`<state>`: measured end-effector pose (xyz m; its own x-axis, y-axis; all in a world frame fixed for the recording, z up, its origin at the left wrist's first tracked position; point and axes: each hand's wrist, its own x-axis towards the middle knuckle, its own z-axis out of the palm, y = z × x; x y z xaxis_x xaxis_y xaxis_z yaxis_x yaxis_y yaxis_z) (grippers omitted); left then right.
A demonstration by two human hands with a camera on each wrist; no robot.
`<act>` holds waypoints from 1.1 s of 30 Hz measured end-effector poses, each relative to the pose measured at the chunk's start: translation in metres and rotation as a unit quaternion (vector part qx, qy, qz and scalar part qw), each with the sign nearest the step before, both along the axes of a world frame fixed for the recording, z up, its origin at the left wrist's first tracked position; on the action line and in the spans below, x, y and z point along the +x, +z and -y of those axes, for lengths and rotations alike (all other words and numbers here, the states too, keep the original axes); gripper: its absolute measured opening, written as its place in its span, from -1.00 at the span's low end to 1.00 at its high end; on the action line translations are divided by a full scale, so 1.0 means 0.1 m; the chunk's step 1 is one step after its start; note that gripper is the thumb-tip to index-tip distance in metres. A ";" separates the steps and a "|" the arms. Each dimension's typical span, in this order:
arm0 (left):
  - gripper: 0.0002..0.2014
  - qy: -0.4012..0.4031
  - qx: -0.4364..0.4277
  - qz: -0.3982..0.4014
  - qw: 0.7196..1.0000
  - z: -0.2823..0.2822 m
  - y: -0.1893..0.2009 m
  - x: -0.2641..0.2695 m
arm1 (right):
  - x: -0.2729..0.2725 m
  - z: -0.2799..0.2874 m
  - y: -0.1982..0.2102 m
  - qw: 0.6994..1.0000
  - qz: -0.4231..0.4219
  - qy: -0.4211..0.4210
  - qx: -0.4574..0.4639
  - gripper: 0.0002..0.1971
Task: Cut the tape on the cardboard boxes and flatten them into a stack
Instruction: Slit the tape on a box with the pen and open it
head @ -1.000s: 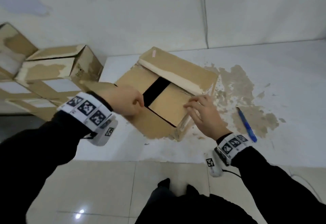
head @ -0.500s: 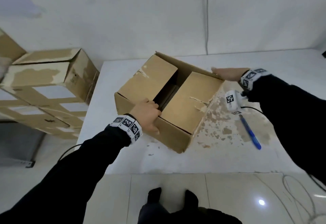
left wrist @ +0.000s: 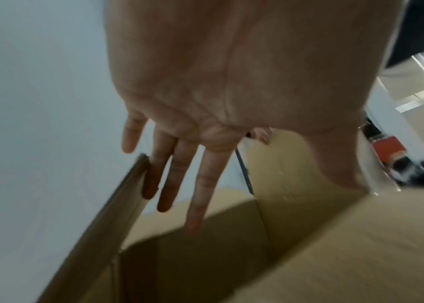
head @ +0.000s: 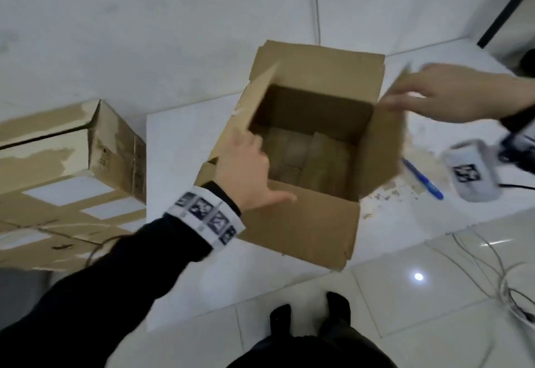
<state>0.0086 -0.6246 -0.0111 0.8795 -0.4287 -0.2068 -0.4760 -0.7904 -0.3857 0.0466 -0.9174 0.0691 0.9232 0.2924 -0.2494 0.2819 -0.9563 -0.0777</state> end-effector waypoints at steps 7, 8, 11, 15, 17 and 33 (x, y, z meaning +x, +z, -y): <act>0.02 0.256 -0.110 -0.141 0.950 -1.10 0.12 0.60 | -0.43 -0.18 -0.98 0.911 -0.236 -0.306 0.142 -0.29; 0.04 0.283 -0.150 -0.204 0.925 -1.17 0.03 0.65 | -0.39 -0.29 -1.14 0.879 -0.241 -0.354 0.209 -0.27; 0.23 0.296 -0.200 -0.312 0.880 -1.22 -0.19 0.73 | -0.36 -0.51 -1.38 0.816 -0.199 -0.420 0.345 -0.63; -0.10 0.262 -0.190 -0.269 0.907 -1.02 -0.10 0.87 | -0.43 -0.54 -1.24 0.779 -0.106 -0.442 0.432 -0.88; -0.11 0.213 -0.257 -0.218 0.917 -0.82 0.14 0.91 | -0.48 -0.58 -1.20 0.774 -0.032 -0.444 0.450 -0.88; -0.12 0.075 -0.376 -0.147 0.912 0.44 0.43 0.74 | -1.23 -1.92 -2.29 0.822 0.172 -0.338 0.424 -0.20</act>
